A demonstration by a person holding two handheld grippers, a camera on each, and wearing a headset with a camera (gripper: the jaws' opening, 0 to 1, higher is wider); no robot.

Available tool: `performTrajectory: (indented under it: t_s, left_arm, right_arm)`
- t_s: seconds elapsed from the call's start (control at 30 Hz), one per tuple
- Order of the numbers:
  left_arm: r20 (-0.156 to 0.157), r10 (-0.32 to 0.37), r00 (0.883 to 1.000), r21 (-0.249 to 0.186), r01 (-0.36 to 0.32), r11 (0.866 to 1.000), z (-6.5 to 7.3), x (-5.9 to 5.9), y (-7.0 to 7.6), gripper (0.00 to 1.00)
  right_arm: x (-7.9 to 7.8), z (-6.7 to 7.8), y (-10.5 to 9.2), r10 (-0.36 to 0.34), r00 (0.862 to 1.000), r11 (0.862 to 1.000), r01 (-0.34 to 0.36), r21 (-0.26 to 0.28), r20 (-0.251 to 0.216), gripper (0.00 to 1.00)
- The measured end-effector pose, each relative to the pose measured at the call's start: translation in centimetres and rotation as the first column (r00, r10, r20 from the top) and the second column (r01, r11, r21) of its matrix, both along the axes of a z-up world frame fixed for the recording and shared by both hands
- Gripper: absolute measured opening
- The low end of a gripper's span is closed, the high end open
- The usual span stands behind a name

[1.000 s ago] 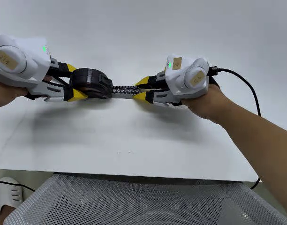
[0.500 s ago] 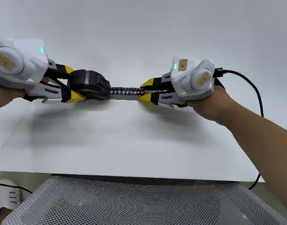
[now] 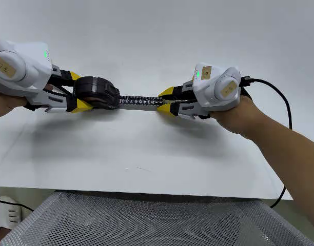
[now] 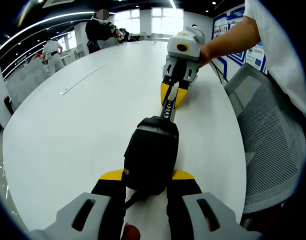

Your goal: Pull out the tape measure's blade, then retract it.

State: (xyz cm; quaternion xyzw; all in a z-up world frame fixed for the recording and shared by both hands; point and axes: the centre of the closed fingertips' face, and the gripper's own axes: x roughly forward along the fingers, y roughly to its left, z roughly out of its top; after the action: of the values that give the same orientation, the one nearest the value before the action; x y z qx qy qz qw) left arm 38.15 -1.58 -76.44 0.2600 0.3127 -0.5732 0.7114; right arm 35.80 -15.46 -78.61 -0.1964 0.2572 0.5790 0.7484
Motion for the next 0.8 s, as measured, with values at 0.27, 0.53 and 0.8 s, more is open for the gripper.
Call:
performTrajectory:
  t_s: [0.27, 0.53, 0.8]
  left_arm:
    - [-0.004, 0.005, 1.000, -0.007, -0.005, 1.000, 0.0, 0.0, 0.1, 0.25]
    - [-0.001, 0.004, 1.000, -0.006, -0.004, 1.000, -0.1, 0.0, 0.0, 0.25]
    - [-0.002, 0.004, 1.000, -0.004, -0.004, 1.000, -0.1, -0.1, 0.0, 0.25]
  right_arm:
    - [0.1, 0.3, -0.5, -0.001, 1.000, 1.000, 0.001, 0.000, 0.008, 0.08]
    - [0.2, 0.0, -1.1, -0.003, 1.000, 1.000, 0.003, -0.012, 0.005, 0.08]
    - [0.1, -0.1, -2.6, -0.009, 1.000, 1.000, 0.009, -0.029, 0.005, 0.08]
